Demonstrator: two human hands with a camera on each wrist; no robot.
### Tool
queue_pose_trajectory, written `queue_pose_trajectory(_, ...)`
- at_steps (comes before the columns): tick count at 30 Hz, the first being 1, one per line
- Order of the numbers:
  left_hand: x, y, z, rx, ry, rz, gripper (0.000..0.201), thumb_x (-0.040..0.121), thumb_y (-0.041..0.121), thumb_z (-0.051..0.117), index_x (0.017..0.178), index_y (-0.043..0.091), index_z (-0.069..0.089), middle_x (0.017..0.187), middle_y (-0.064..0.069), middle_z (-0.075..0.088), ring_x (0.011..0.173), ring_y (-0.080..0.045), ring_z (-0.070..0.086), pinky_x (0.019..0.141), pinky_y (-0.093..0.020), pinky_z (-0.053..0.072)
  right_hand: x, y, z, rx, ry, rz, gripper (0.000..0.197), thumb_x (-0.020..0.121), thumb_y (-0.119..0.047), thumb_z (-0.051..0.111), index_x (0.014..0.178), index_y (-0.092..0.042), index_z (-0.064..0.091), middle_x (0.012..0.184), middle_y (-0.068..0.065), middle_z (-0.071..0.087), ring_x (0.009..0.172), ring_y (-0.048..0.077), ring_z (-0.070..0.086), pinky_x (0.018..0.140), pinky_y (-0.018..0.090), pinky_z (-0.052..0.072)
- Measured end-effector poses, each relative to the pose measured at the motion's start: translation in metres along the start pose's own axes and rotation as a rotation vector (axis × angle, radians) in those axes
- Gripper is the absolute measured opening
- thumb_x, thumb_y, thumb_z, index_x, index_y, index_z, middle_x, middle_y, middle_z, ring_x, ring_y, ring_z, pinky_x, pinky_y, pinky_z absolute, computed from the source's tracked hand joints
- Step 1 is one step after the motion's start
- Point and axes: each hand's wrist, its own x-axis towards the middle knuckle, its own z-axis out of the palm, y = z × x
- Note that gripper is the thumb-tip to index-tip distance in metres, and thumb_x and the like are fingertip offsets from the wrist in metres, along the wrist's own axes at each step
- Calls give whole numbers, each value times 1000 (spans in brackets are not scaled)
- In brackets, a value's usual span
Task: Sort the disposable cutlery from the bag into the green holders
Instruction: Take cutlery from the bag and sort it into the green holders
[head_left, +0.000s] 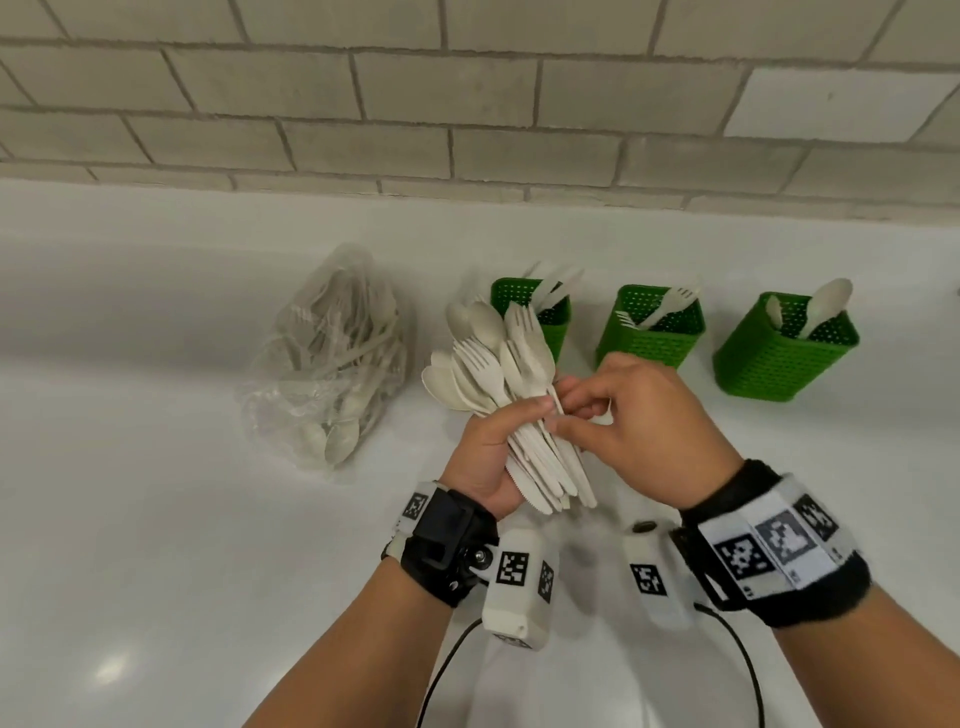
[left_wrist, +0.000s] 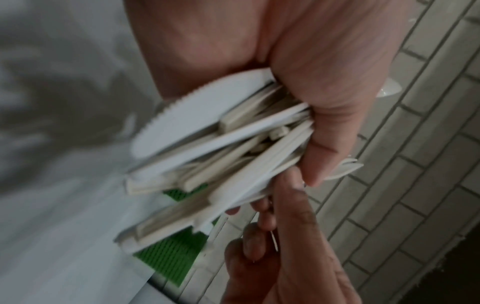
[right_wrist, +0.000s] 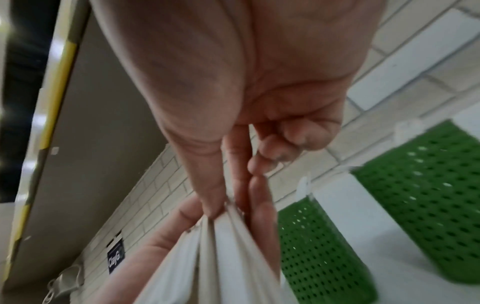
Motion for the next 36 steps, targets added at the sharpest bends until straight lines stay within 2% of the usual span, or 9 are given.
queue_pose_trajectory(4, 11, -24, 20, -9, -35, -23, 29, 69, 4, 75, 98, 5, 75, 100, -13, 72, 95, -27, 70, 83, -36, 56, -19, 23, -16, 77, 40, 82, 14, 82, -32, 74, 73, -21, 75, 66, -5, 54, 64, 10, 55, 60, 21, 42)
queue_pose_trajectory(9, 19, -52, 39, 36, 28, 5, 23, 82, 2, 60, 99, 8, 74, 100, -14, 71, 102, -29, 66, 98, -43, 49, -36, 54, -32, 202, -19, 110, 21, 86, -31, 69, 72, -16, 73, 72, -5, 72, 82, 10, 71, 72, 28, 54)
queue_pose_trajectory(11, 20, -58, 45, 53, 35, 12, 22, 83, 2, 59, 97, 8, 74, 98, -13, 71, 102, -29, 65, 100, -45, 47, -39, 62, -36, 214, -27, 97, 24, 87, -32, 67, 72, -14, 72, 67, 1, 70, 73, 11, 69, 68, 21, 52)
queue_pose_trajectory(16, 24, -64, 52, 83, 94, 27, 41, 79, 7, 67, 117, -7, 60, 124, -29, 54, 118, -42, 53, 98, -49, 48, -37, 70, -46, 361, -58, 120, 17, 88, -21, 69, 72, -15, 72, 60, -15, 66, 70, -14, 61, 63, 6, 42)
queue_pose_trajectory(22, 29, -69, 49, 31, 143, 18, 29, 76, 7, 70, 105, 1, 71, 103, -15, 71, 106, -29, 64, 94, -46, 52, -33, 83, -53, 380, -22, 121, 17, 89, -27, 67, 73, -23, 70, 62, 2, 65, 63, 28, 62, 59, 32, 51)
queue_pose_trajectory(26, 33, -74, 61, 52, 140, 18, 40, 85, 3, 60, 123, -9, 57, 113, -22, 66, 108, -33, 64, 86, -43, 55, -35, 90, -56, 412, -81, 111, 9, 87, -24, 70, 81, -19, 73, 63, -13, 65, 55, -1, 58, 62, 28, 51)
queue_pose_trajectory(30, 36, -78, 70, 79, 119, 3, 43, 87, 5, 59, 127, -9, 54, 123, -30, 60, 113, -39, 61, 85, -45, 55, -37, 98, -59, 414, -96, 123, 15, 85, -22, 73, 75, -12, 70, 52, -14, 57, 47, 2, 50, 50, 16, 41)
queue_pose_trajectory(33, 40, -81, 70, 51, 144, -4, 65, 85, 10, 68, 141, -6, 40, 141, -37, 41, 130, -49, 44, 104, -59, 42, -38, 103, -65, 494, -118, 175, 23, 86, -21, 71, 70, -8, 63, 50, -7, 55, 47, 7, 51, 47, 19, 43)
queue_pose_trajectory(36, 43, -81, 69, 41, 180, 12, 45, 86, 8, 64, 129, -5, 56, 133, -32, 53, 126, -44, 51, 98, -57, 47, -37, 108, -71, 565, -89, 221, 19, 88, -19, 69, 73, -10, 63, 55, -1, 60, 46, 7, 53, 47, 23, 45)
